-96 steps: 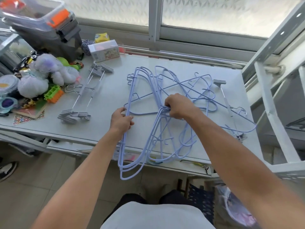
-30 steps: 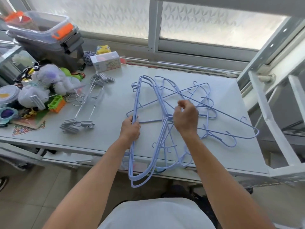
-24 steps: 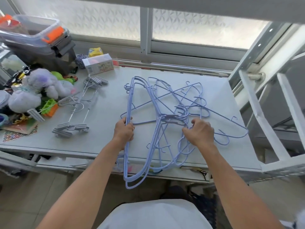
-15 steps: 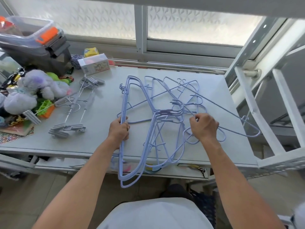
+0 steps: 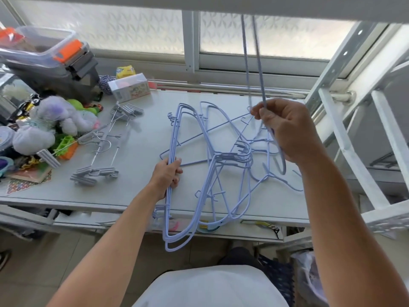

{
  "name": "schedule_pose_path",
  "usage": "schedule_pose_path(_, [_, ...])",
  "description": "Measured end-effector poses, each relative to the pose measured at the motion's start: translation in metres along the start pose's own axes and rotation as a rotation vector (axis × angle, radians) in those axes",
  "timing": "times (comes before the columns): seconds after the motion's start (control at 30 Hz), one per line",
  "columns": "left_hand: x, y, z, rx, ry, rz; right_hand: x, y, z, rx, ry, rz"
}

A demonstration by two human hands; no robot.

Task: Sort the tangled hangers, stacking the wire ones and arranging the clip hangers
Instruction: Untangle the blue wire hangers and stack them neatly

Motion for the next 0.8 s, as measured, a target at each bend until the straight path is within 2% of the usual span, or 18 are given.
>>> schedule_pose_path(0.07, [0.000, 0.000, -0.001, 0.023, -0.020, 0.007, -0.011, 0.003, -0.002, -0.081, 0.286, 0.050])
schedule_pose_path(0.13, [0.000, 0.000, -0.001, 0.046, -0.046, 0.015, -0.021, 0.003, -0.009, -0.168, 0.458, 0.046])
schedule_pose_path(0.27, [0.002, -0.002, -0.002, 0.084, -0.106, 0.024, -0.025, 0.001, -0.026, -0.250, 0.634, -0.044])
schedule_pose_path(0.53, [0.002, -0.003, -0.002, 0.099, -0.110, 0.022, -0.010, -0.002, -0.060, -0.253, 0.930, -0.225])
schedule_pose_path(0.67, [0.001, -0.003, -0.002, 0.103, -0.096, 0.020, -0.025, -0.004, -0.081, -0.203, 0.855, -0.184])
schedule_pose_path(0.8, [0.003, -0.004, -0.002, 0.123, -0.117, 0.034, -0.041, 0.003, -0.107, -0.059, 0.445, -0.126])
Point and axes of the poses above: each hand's wrist, its own y-axis towards the middle knuckle, its own x-axis out of the back of the hand, z = x × y, the point moved 3 cm from there along y, towards the middle knuckle, and after that the axes turned 6 degrees about x, right-handed, at the moved point
